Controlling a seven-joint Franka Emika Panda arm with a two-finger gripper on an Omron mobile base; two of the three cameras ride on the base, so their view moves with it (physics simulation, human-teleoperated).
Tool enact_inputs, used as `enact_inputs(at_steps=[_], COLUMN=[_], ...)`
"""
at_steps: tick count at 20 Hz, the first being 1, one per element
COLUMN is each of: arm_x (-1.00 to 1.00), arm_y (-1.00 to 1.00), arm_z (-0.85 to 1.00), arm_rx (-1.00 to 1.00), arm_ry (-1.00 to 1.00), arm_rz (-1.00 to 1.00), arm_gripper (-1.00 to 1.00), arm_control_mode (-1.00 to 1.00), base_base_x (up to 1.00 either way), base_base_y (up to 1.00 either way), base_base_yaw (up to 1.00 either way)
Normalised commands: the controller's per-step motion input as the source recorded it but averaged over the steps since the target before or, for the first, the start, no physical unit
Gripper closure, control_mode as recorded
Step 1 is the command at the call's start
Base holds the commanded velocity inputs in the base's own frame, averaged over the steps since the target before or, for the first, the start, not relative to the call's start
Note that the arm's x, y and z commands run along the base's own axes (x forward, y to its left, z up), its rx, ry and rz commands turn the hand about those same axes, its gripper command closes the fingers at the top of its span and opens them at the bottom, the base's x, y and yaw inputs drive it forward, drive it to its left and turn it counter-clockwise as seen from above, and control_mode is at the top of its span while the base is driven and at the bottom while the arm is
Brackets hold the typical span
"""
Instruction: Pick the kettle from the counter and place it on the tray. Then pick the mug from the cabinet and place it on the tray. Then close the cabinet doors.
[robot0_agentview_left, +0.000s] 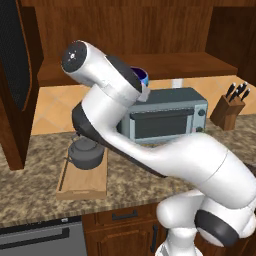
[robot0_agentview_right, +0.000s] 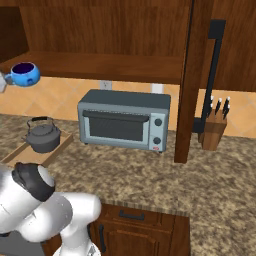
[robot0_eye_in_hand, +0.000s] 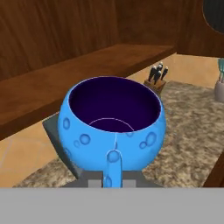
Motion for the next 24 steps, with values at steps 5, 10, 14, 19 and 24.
enact_inputs(at_steps=[5, 10, 14, 19, 24], arm_x=[-0.76, -0.39, -0.21, -0.03, 0.0], arm_y=[0.0, 0.0, 0.01, 0.0, 0.0], arm_z=[-0.07, -0.24, -0.27, -0.5, -0.59], arm_rx=[0.0, -0.03, -0.04, -0.02, 0.0], arm_ry=[0.05, 0.18, 0.26, 0.25, 0.17], arm_rz=[0.45, 0.54, 0.52, 0.51, 0.59], arm_gripper=[1.0, 1.0, 1.0, 1.0, 1.0], arm_control_mode=[-1.0, -1.0, -1.0, -1.0, -1.0], base_base_x=[0.0, 0.0, 0.0, 0.0, 0.0], base_base_y=[0.0, 0.0, 0.0, 0.0, 0.0], base_base_yaw=[0.0, 0.0, 0.0, 0.0, 0.0])
